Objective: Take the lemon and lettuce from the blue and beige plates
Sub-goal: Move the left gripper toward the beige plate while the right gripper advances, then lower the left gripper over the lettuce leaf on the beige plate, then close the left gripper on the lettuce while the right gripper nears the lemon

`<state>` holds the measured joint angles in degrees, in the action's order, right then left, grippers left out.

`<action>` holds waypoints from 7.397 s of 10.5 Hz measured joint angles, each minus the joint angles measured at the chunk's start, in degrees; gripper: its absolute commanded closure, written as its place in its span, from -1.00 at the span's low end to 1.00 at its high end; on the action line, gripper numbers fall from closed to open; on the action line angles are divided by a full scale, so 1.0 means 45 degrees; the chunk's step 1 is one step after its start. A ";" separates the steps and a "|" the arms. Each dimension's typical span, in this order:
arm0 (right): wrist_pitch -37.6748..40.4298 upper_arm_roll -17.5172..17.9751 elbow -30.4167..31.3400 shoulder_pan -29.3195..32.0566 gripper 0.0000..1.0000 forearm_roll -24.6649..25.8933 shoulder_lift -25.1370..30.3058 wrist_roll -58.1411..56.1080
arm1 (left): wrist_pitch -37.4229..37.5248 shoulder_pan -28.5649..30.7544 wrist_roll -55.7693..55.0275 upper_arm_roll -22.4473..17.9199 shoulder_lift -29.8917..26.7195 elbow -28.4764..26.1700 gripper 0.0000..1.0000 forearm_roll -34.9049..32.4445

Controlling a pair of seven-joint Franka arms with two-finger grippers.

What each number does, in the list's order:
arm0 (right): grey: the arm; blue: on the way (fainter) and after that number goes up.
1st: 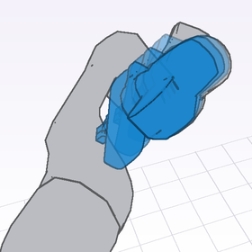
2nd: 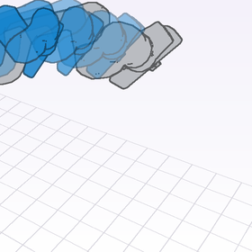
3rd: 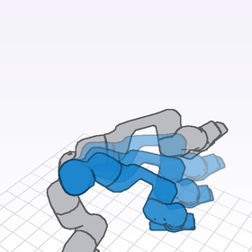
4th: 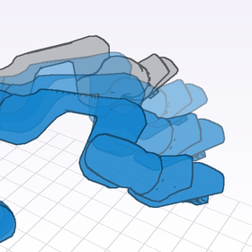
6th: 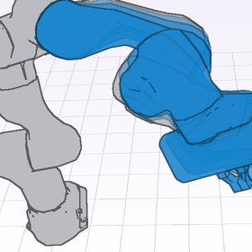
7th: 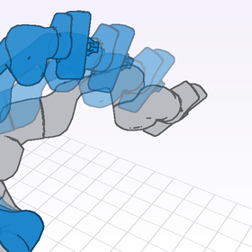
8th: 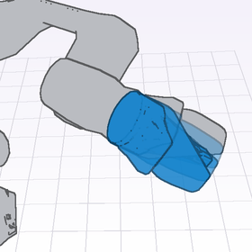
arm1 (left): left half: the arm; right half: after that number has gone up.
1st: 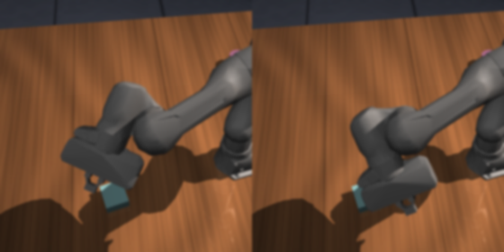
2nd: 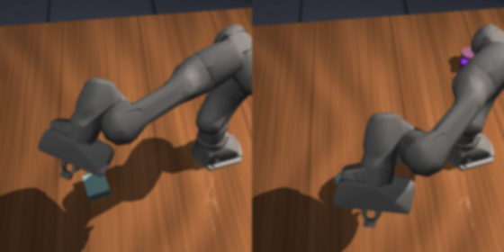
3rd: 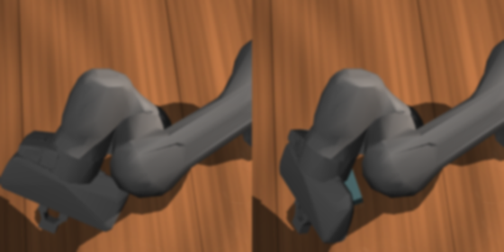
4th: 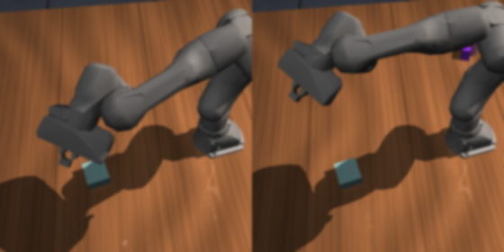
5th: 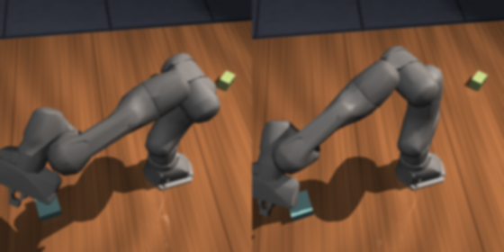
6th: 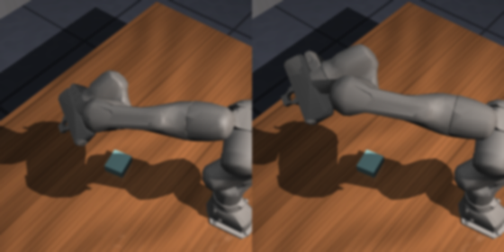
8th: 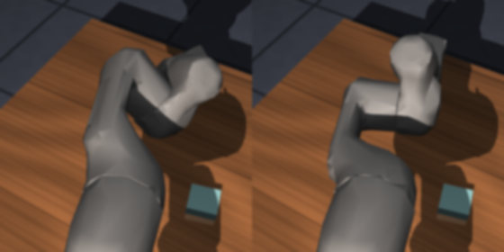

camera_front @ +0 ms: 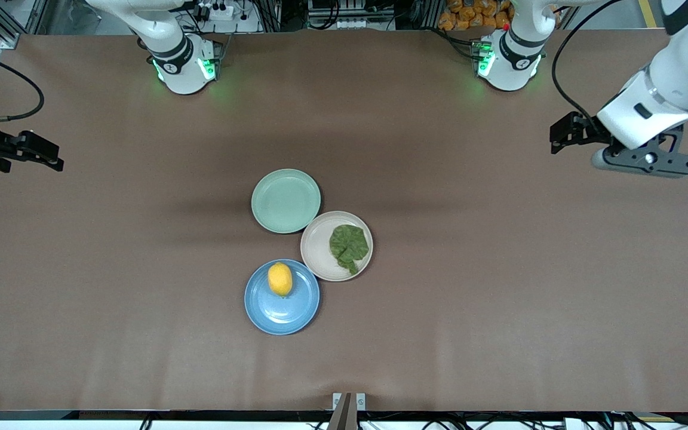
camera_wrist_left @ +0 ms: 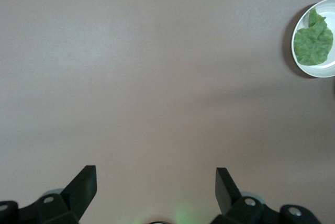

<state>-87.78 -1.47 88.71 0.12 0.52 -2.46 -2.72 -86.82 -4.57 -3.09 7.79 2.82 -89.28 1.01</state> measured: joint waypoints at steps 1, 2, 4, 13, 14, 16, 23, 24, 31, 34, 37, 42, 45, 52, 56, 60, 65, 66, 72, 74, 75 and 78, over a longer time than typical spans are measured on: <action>-0.0008 0.0001 0.0037 0.0000 -1.00 0.0000 -0.0021 0.0000 | -0.0020 -0.0118 0.0000 0.0007 0.0195 0.0016 -1.00 0.0000; -0.0030 0.0001 0.0085 0.0000 -1.00 0.0000 -0.0055 0.0000 | -0.0045 -0.0224 0.0000 0.0013 0.0394 0.0043 -1.00 0.0001; -0.0241 0.0008 0.0129 0.0000 -1.00 -0.0008 -0.0162 0.0000 | -0.0282 -0.0430 0.0000 0.0037 0.0750 0.0076 -1.00 0.0009; -0.0980 0.0243 0.0244 -0.0083 -1.00 -0.0189 -0.1141 0.0000 | -0.0756 -0.1281 -0.0001 0.0202 0.1739 0.0249 -1.00 0.0015; -0.1085 0.0327 0.0247 -0.0104 -1.00 -0.0191 -0.1268 0.0000 | -0.0900 -0.1283 -0.0001 0.0200 0.1883 0.0256 -1.00 0.0015; -0.1272 0.0394 0.0252 -0.0132 -1.00 -0.0192 -0.1536 0.0000 | -0.1450 -0.1398 -0.0001 0.0207 0.2398 0.0264 -1.00 0.0017; -0.1624 0.0406 0.0257 -0.0482 -1.00 -0.0200 -0.2062 0.0020 | -0.3636 -0.2881 -0.1640 0.0274 0.4459 0.0962 -1.00 0.0362; -0.1732 0.0407 0.0257 -0.0522 -1.00 -0.0205 -0.2132 0.0024 | -0.3721 -0.3117 -0.1887 0.0276 0.4760 0.1190 -1.00 0.0362; -0.2355 0.0410 0.0267 -0.0718 -1.00 -0.0938 -0.2755 0.0045 | -0.4449 -0.3407 -0.1926 0.0279 0.5696 0.1400 -1.00 0.0362; -0.2491 0.0413 0.0274 -0.1025 -1.00 -0.0956 -0.2959 0.0047 | -0.4708 -0.3628 -0.1986 0.0285 0.5956 0.1407 -1.00 0.0363; -0.2640 0.0412 0.0281 -0.1234 -1.00 -0.0956 -0.3166 0.0060 | -0.5257 -0.3946 -0.2752 0.0297 0.6319 0.1410 -1.00 0.0363; -0.3213 0.0413 0.0522 -0.1528 -1.00 -0.0956 -0.3323 0.0061 | -0.6226 -0.4274 -0.3665 0.0296 0.6781 0.1417 -1.00 0.0363; -0.3394 0.0409 0.0552 -0.1689 -1.00 -0.0956 -0.3507 0.0081 | -0.7022 -0.4555 -0.4306 0.0293 0.7180 0.1419 -1.00 0.0363; -0.3650 0.0394 0.0553 -0.2004 -1.00 -0.0955 -0.3832 0.0614 | -0.8463 -0.5067 -0.5043 0.0250 0.7799 0.1424 -1.00 0.0363; -0.3916 0.0391 0.0552 -0.2224 -1.00 -0.0955 -0.4002 0.1265 | -0.8966 -0.5400 -0.6167 0.0169 0.8161 0.1426 -1.00 -0.0016; -0.4353 0.0389 0.0554 -0.2597 -1.00 -0.0956 -0.4284 0.2056 | -0.9576 -0.6313 -0.7440 -0.0498 0.8552 0.1435 -1.00 -0.0334; -0.4858 0.0390 0.0553 -0.2894 -1.00 -0.0971 -0.4568 0.2856 | -1.0919 -0.7057 -0.8571 -0.0974 0.9086 0.1448 -1.00 -0.0341; -0.5002 0.0391 0.0553 -0.2987 -1.00 -0.0972 -0.4636 0.2989 | -1.1236 -0.7107 -0.8749 -0.0975 0.9239 0.1449 -1.00 -0.0341; -0.5942 0.0393 0.0553 -0.3534 -1.00 -0.1088 -0.4979 0.4081 | -1.2951 -0.7407 -0.9397 -0.1018 1.0084 0.1459 -1.00 -0.0343; -0.6065 0.0391 0.0552 -0.3665 -1.00 -0.1235 -0.5106 0.4678 | -1.3403 -0.7837 -0.9531 -0.1512 1.0311 0.1465 -1.00 -0.0353; -0.6110 0.0395 0.0550 -0.3740 -1.00 -0.1281 -0.5188 0.4972 | -1.3529 -0.8234 -0.9585 -0.1929 1.0413 0.1468 -1.00 -0.0354; -0.6680 0.0397 0.0544 -0.4046 -1.00 -0.1408 -0.5499 0.5998 | -1.3708 -0.8771 -0.9748 -0.2379 1.0539 0.1473 -1.00 -0.0354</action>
<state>-117.85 0.32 91.16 -18.09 -5.82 -27.20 24.27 -148.51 -44.04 -46.95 -2.92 50.25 -82.65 -0.58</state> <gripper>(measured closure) 0.000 0.000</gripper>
